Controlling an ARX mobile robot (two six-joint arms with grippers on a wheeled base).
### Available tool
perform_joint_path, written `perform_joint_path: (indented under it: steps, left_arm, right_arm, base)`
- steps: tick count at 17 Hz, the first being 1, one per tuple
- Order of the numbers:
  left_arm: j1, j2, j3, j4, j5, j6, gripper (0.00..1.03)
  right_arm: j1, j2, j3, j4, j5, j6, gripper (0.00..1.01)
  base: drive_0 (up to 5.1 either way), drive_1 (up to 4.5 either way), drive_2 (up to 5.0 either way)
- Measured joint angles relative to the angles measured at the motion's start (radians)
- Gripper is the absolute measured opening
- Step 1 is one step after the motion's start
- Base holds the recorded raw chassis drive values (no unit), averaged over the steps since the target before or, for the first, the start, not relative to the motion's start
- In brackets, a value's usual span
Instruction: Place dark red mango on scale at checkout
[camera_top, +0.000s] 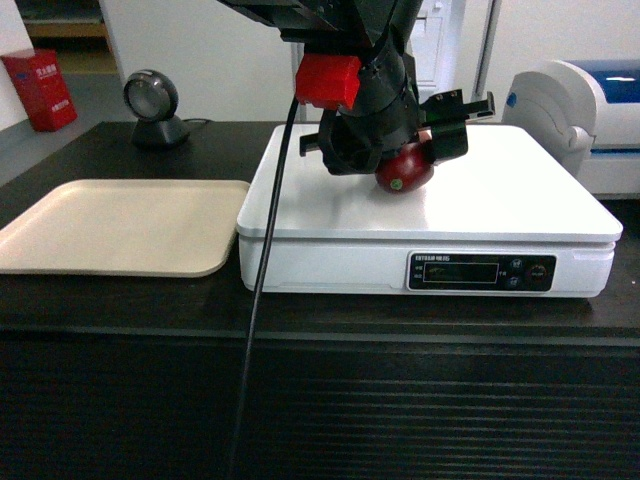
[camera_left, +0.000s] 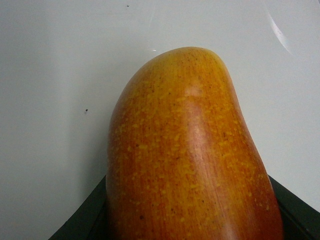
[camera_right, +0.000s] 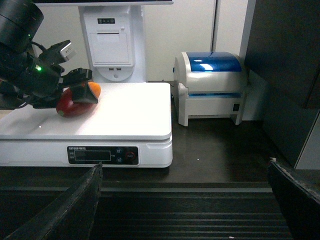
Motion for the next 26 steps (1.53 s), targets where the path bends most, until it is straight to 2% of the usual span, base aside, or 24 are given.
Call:
perform_joint_path:
  steps: [2,6,8,12,13,15,16,17,18,19,21,23,24,26]
  left_arm:
    - [0.002,0.004,0.0,0.003,0.0,0.0,0.6]
    - [0.005,0.004,0.0,0.039,-0.012,0.009,0.98]
    - [0.006,0.001,-0.009,0.07,-0.039,0.043,0.97]
    - [0.006,-0.081,-0.087,0.204,-0.097,0.167,0.98]
    - [0.006,-0.118,-0.12,0.254,-0.09,0.188,0.98]
    - [0.006,-0.133,-0.136,0.279,-0.084,0.196,0.98]
    - [0.007,-0.166,-0.172,0.339,-0.07,0.22,0.98]
    - [0.011,-0.231,-0.254,0.467,-0.043,0.268,0.98]
    - [0.022,-0.36,-0.414,0.667,0.009,0.345,0.98]
    - [0.047,-0.458,-0.539,0.771,0.034,0.373,0.98]
    - [0.088,-0.555,-0.677,0.828,0.041,0.411,0.98]
    - [0.143,-0.659,-0.811,0.871,0.038,0.417,0.98]
    - [0.153,-0.715,-0.874,0.894,-0.048,0.409,0.93]
    - [0.183,-0.838,-1.036,0.959,-0.226,0.385,0.77]
  right_arm:
    - [0.0,0.0,0.0,0.0,0.0,0.0,0.98]
    - [0.0,0.0,0.0,0.0,0.0,0.0,0.98]
    - [0.0,0.0,0.0,0.0,0.0,0.0,0.98]
    - [0.0,0.0,0.0,0.0,0.0,0.0,0.98]
    - [0.0,0.0,0.0,0.0,0.0,0.0,0.98]
    - [0.0,0.0,0.0,0.0,0.0,0.0,0.98]
    - [0.0,0.0,0.0,0.0,0.0,0.0,0.98]
    - [0.0,0.0,0.0,0.0,0.0,0.0,0.98]
    - [0.0,0.0,0.0,0.0,0.0,0.0,0.98]
    - [0.0,0.0,0.0,0.0,0.0,0.0,0.98]
    - [0.0,0.0,0.0,0.0,0.0,0.0,0.98]
    - [0.0,0.0,0.0,0.0,0.0,0.0,0.98]
    - [0.0,0.0,0.0,0.0,0.0,0.0,0.98]
    - [0.0,0.0,0.0,0.0,0.0,0.0,0.98]
  base:
    - [0.0,0.0,0.0]
    - [0.0,0.0,0.0]
    - [0.0,0.0,0.0]
    - [0.0,0.0,0.0]
    - [0.0,0.0,0.0]
    - [0.0,0.0,0.0]
    - [0.0,0.0,0.0]
    - [0.0,0.0,0.0]
    - [0.0,0.0,0.0]
    - [0.0,0.0,0.0]
    - [0.0,0.0,0.0]
    - [0.0,0.0,0.0]
    - [0.0,0.0,0.0]
    - [0.0,0.0,0.0]
